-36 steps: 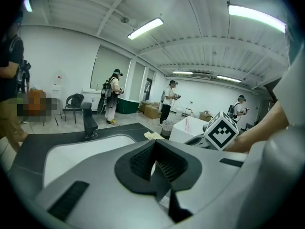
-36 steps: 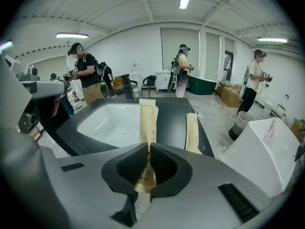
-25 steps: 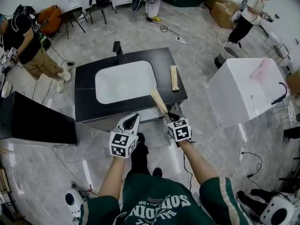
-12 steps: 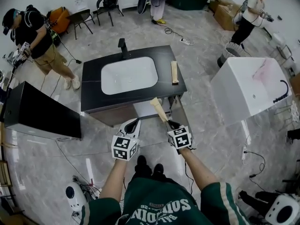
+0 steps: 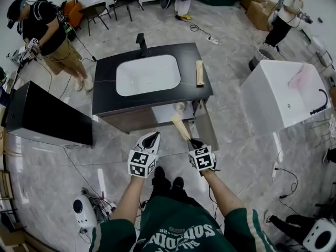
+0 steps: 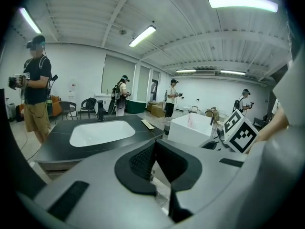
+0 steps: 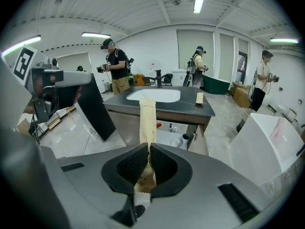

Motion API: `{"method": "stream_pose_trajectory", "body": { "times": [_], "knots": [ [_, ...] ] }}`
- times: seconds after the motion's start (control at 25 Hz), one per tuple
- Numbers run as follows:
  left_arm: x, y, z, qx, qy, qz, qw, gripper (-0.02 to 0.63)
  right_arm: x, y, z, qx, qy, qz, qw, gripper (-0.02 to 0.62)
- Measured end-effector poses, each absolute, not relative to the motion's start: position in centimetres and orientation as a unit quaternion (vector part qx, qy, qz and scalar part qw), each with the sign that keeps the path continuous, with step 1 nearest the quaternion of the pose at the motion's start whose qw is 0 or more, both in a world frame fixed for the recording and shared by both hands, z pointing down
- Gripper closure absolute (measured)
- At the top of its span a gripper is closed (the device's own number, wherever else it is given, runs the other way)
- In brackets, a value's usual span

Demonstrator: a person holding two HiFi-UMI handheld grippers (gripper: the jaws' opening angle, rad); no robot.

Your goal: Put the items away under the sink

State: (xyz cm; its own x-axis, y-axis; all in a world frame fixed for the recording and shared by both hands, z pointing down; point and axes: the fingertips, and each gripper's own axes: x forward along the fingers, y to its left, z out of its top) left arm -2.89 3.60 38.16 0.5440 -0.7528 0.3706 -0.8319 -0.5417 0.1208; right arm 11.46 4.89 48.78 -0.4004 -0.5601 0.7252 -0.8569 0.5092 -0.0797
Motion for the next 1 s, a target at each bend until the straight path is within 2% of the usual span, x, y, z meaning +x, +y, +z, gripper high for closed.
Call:
{"method": "stream_pose_trajectory", "body": {
  "times": [0.56, 1.0],
  "knots": [
    [-2.9, -0.5, 44.6, 0.875, -0.435, 0.151, 0.149, 0.594, 9.6, 1.4, 55.0, 0.425, -0.8, 0.251, 0.34, 0.543],
    [-1.5, -6.5, 59.0, 0.894, -0.394, 0.164, 0.135, 0.594, 8.4, -6.2, 69.3, 0.434, -0.795, 0.277, 0.321, 0.543]
  ]
}}
